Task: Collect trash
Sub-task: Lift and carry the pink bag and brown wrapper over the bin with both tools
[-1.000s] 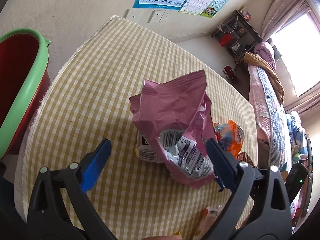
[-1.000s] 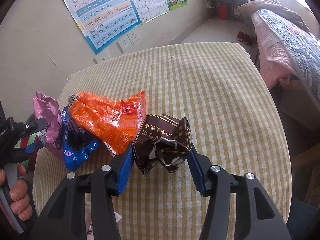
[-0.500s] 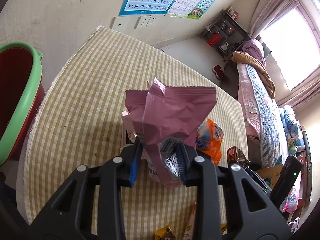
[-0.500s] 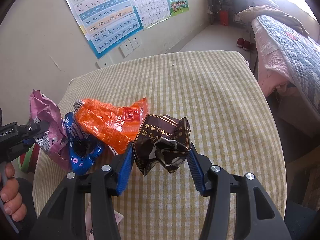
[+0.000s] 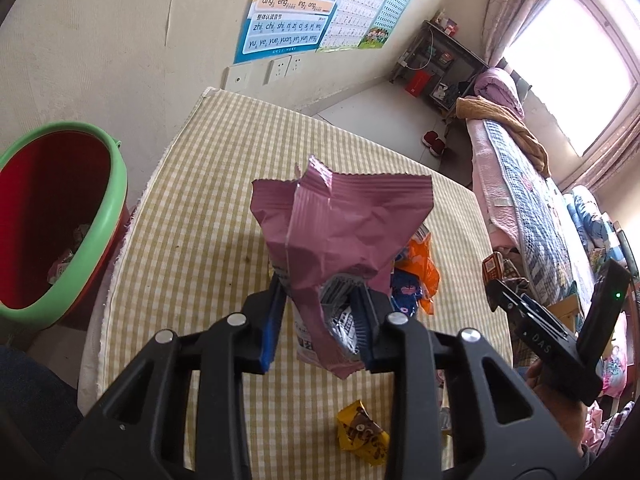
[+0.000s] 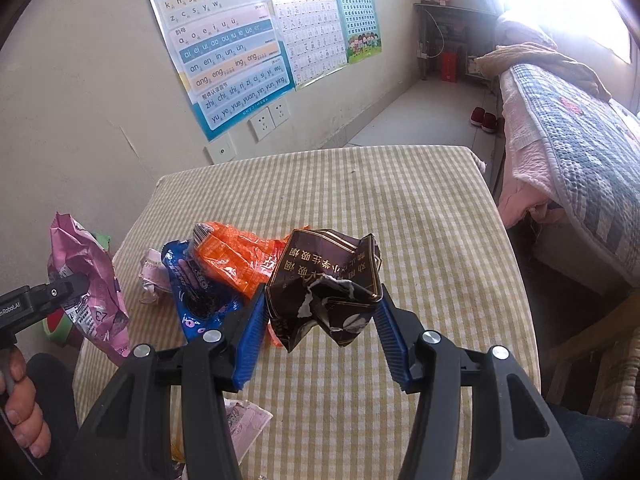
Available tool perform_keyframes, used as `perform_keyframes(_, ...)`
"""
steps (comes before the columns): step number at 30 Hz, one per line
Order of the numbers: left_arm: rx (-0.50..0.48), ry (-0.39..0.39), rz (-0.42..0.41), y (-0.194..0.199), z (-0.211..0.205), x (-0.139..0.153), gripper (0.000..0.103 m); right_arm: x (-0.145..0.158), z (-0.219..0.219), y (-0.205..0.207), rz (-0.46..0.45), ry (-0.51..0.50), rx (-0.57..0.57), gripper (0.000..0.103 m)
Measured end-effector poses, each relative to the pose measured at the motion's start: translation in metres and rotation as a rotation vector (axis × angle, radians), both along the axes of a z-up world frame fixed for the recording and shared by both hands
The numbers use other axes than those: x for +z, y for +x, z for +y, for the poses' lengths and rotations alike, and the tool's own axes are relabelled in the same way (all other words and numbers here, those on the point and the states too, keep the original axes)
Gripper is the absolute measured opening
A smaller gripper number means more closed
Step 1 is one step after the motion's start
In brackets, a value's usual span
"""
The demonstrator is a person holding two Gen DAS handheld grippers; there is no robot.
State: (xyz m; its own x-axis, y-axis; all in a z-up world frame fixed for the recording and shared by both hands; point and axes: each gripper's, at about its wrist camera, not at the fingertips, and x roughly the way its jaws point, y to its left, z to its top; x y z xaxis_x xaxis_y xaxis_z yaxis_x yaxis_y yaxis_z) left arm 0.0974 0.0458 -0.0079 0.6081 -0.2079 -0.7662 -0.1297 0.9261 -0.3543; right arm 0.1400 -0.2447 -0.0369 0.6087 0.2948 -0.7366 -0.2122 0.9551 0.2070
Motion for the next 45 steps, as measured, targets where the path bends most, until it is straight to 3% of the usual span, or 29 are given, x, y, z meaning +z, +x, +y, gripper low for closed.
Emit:
perform_keyframes(17,0.099,0.066,-0.081,-0.049,0.054,0.018,0.030,0.036,0.046,-0.035,-0.069,-0.059,0.084,0.050)
perform_keyframes(25,0.239,0.072,-0.095,-0.070,0.114,0.015,0.030,0.044,0.095,-0.038,-0.078,-0.049,0.176,0.050)
perform_keyframes(34,0.420,0.049,-0.191,-0.090,0.176,0.025,0.030,0.061,0.161,-0.038,-0.111,-0.033,0.293,0.051)
perform_keyframes(45,0.547,0.000,-0.236,-0.110,0.217,0.020,0.030,0.075,0.239,-0.032,-0.140,-0.042,0.418,0.051)
